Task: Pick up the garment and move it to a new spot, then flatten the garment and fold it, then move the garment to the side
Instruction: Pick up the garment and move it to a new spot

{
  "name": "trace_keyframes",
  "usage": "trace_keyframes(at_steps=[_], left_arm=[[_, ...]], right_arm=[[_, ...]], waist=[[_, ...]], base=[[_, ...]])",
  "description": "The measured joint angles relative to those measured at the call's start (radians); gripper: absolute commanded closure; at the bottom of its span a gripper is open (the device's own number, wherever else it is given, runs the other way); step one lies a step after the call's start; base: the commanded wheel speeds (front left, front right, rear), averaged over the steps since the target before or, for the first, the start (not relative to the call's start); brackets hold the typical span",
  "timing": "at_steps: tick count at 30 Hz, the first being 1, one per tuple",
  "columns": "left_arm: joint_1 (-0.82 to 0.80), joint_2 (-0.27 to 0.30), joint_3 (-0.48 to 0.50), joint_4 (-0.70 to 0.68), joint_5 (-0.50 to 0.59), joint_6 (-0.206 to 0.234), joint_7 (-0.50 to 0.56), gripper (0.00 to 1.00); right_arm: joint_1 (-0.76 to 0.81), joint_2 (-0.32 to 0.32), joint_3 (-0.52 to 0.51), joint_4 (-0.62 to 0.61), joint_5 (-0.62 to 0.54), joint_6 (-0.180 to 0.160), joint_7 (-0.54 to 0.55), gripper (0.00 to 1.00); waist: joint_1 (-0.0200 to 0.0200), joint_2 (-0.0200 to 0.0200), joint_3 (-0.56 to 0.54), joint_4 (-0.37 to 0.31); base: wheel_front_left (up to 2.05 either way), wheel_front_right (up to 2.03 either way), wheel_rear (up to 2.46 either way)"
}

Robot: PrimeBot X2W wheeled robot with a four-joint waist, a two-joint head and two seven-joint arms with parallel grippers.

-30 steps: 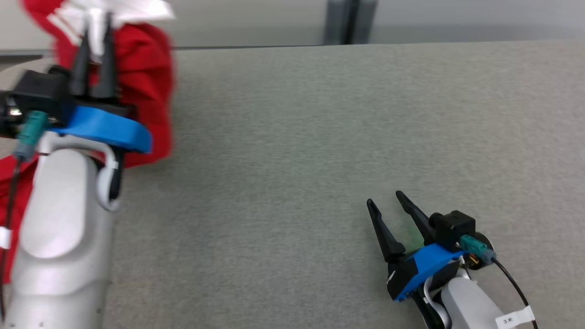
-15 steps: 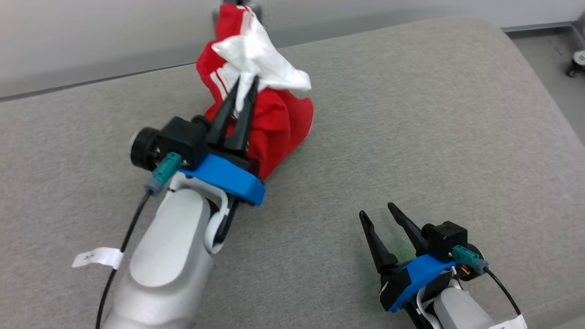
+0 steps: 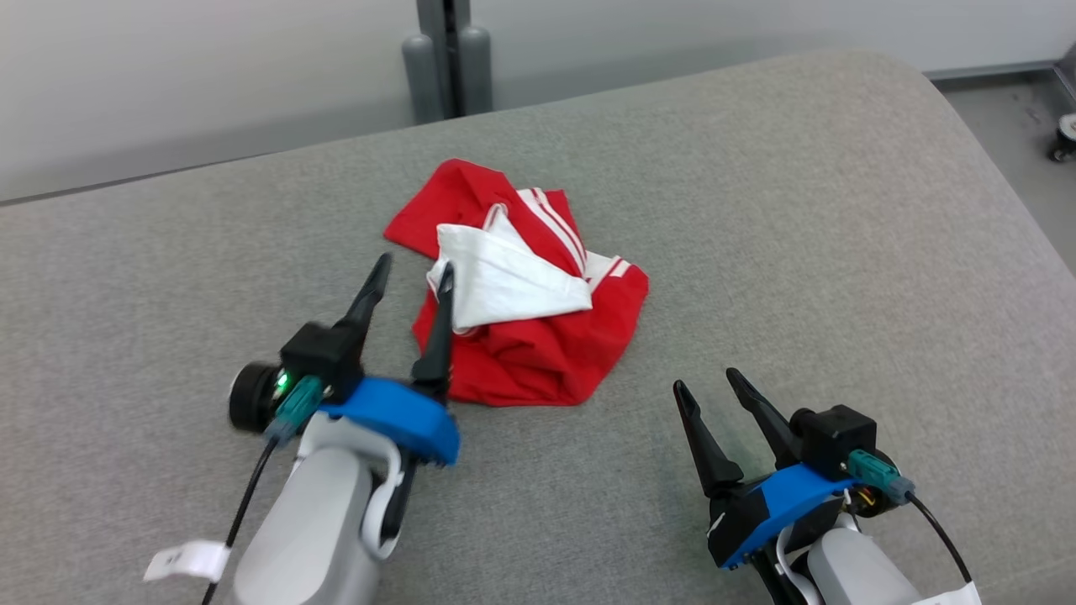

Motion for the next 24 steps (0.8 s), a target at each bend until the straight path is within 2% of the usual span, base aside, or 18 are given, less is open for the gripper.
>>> trace_keyframes(at_steps=[5, 15, 24], left_arm=[[0.133, 0.015, 0.125, -0.029, 0.021, 0.017, 0.000, 0.00], [0.363, 0.018, 0.274, -0.091, 0.096, 0.022, -0.001, 0.00], [0.488, 0.005, 0.330, -0.112, 0.145, 0.034, -0.001, 0.00]], right_arm=[[0.023, 0.001, -0.023, -0.027, -0.007, 0.000, 0.000, 0.00], [0.099, 0.001, -0.109, -0.058, -0.030, 0.000, 0.000, 0.00], [0.160, 0.001, -0.138, -0.072, -0.043, 0.000, 0.000, 0.00]], waist=[[0.0000, 0.0000, -0.039, 0.040], [-0.0002, 0.0000, -0.131, 0.122], [-0.0002, 0.0000, -0.185, 0.179]], base=[[0.00, 0.00, 0.00], [0.00, 0.00, 0.00], [0.00, 0.00, 0.00]])
